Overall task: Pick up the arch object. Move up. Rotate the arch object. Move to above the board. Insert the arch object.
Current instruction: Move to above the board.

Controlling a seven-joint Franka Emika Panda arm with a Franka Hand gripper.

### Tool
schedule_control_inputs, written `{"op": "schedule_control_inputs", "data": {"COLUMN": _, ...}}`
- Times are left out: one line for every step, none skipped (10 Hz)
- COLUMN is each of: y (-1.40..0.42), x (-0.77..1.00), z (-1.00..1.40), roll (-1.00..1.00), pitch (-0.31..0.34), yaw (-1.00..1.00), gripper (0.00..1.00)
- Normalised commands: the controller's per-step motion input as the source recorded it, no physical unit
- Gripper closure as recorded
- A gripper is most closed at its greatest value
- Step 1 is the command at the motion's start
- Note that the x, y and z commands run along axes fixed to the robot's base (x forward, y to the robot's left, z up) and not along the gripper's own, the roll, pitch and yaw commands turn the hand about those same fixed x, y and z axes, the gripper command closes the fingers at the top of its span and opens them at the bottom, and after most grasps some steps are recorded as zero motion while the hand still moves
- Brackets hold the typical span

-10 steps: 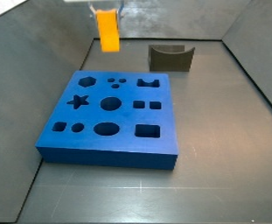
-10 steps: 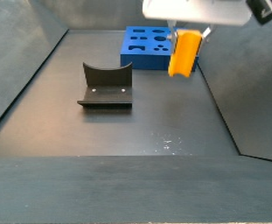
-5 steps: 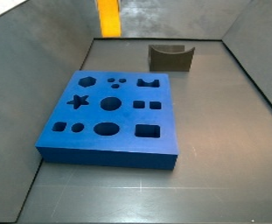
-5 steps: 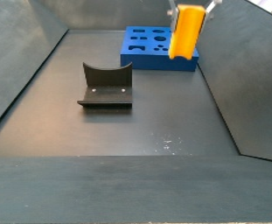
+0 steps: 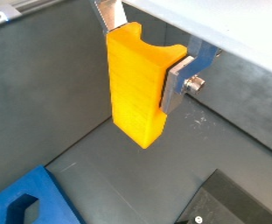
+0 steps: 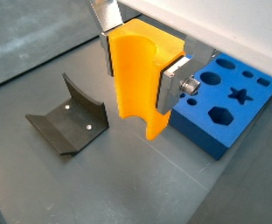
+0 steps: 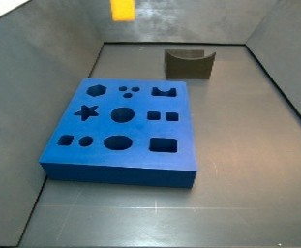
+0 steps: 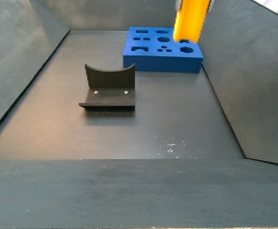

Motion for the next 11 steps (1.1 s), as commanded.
{"op": "schedule_control_inputs", "data": {"y": 0.04, "x": 0.03, "z": 1.00, "roll": 0.02, "pitch": 0.080, "yaw": -0.03, "gripper": 1.00}}
{"op": "schedule_control_inputs", "data": {"y": 0.04, "x": 0.03, "z": 1.00, "roll": 0.02, "pitch": 0.081, "yaw": -0.03, "gripper": 1.00}}
{"op": "schedule_control_inputs", "data": {"y": 0.04, "x": 0.03, "z": 1.00, "roll": 0.03, "pitch": 0.082, "yaw": -0.03, "gripper": 1.00}}
{"op": "schedule_control_inputs", "data": {"y": 0.04, "x": 0.02, "z": 1.00, "roll": 0.03, "pitch": 0.083, "yaw": -0.03, "gripper": 1.00}}
{"op": "schedule_control_inputs", "data": {"y": 0.04, "x": 0.02, "z": 1.00, "roll": 0.04, "pitch": 0.082, "yaw": -0.03, "gripper": 1.00}}
{"op": "schedule_control_inputs", "data": {"y": 0.04, "x": 0.02, "z": 1.00, "roll": 0.04, "pitch": 0.078, "yaw": -0.03, "gripper": 1.00}}
{"op": "schedule_control_inputs", "data": {"y": 0.04, "x": 0.01, "z": 1.00, "roll": 0.04, "pitch": 0.078, "yaw": -0.03, "gripper": 1.00}}
{"op": "schedule_control_inputs", "data": {"y": 0.04, "x": 0.01, "z": 0.96, "roll": 0.04, "pitch": 0.083, "yaw": -0.02, "gripper": 1.00}}
{"op": "schedule_control_inputs", "data": {"y": 0.03, "x": 0.01, "z": 0.83, "roll": 0.04, "pitch": 0.082, "yaw": -0.02, "gripper": 1.00}}
{"op": "schedule_control_inputs", "data": {"y": 0.02, "x": 0.01, "z": 0.67, "roll": 0.04, "pitch": 0.080, "yaw": -0.02, "gripper": 1.00}}
{"op": "schedule_control_inputs", "data": {"y": 0.02, "x": 0.01, "z": 0.59, "roll": 0.04, "pitch": 0.081, "yaw": -0.02, "gripper": 1.00}}
